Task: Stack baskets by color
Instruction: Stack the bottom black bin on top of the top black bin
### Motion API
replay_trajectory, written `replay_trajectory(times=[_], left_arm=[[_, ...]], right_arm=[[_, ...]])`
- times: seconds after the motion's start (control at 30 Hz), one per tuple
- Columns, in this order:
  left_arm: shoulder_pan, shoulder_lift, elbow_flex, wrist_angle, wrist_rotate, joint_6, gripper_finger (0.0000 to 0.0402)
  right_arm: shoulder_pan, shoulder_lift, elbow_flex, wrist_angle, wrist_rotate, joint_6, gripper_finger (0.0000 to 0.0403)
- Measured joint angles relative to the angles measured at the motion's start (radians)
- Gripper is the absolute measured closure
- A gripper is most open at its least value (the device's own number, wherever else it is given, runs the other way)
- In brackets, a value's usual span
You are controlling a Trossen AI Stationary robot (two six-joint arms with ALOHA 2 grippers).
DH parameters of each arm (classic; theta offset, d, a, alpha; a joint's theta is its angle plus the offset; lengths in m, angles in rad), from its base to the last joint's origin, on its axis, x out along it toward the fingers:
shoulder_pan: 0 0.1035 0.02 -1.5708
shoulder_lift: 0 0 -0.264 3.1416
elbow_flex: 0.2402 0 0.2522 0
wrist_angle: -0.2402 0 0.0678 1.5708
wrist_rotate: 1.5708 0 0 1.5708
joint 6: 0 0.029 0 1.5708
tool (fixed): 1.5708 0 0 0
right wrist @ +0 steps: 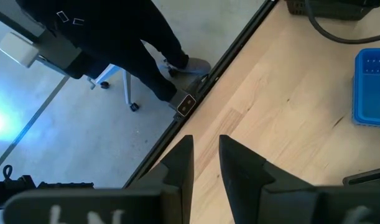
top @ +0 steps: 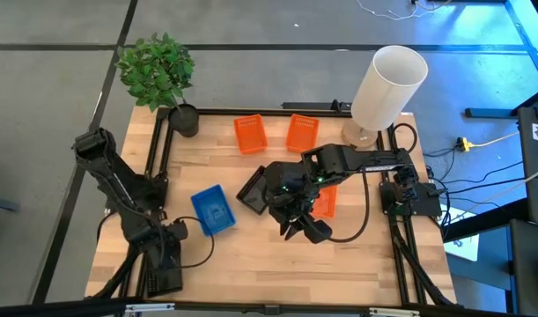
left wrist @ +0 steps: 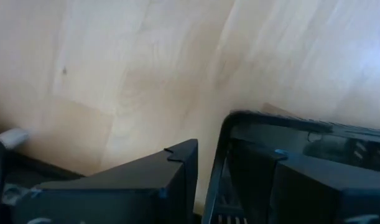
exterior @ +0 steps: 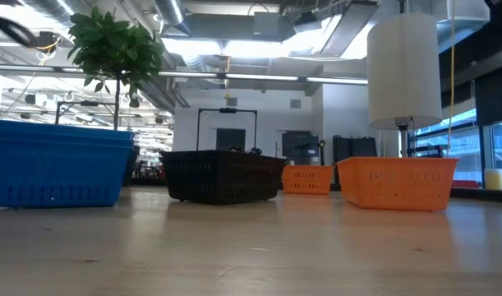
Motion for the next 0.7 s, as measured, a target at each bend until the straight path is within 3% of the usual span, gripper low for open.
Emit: replay_trajectory(times=[0.2,0.37,0.47,0.7], left_arm=[[0.007,0.0,-0.026,0.029,-0.03,0.014,0.0327],[0.016,0.0,-0.026,0.019,0.007,0.021,0.0382],[0.025,-0.008,-0.014,0.004,0.014,0.036,0.0393],[0.05,-0.05,0.2,-0.238,-0.067,0.163,0.04]], right_arm=[[0.0,0.0,0.0,0.0,0.0,0.001,0.0327],[0.0,0.0,0.0,0.0,0.0,0.001,0.0327],[0.001,0.0,0.0,-0.001,0.0,0.001,0.0327],[0.013,-0.013,-0.002,-0.041,0.007,0.0,0.0327]])
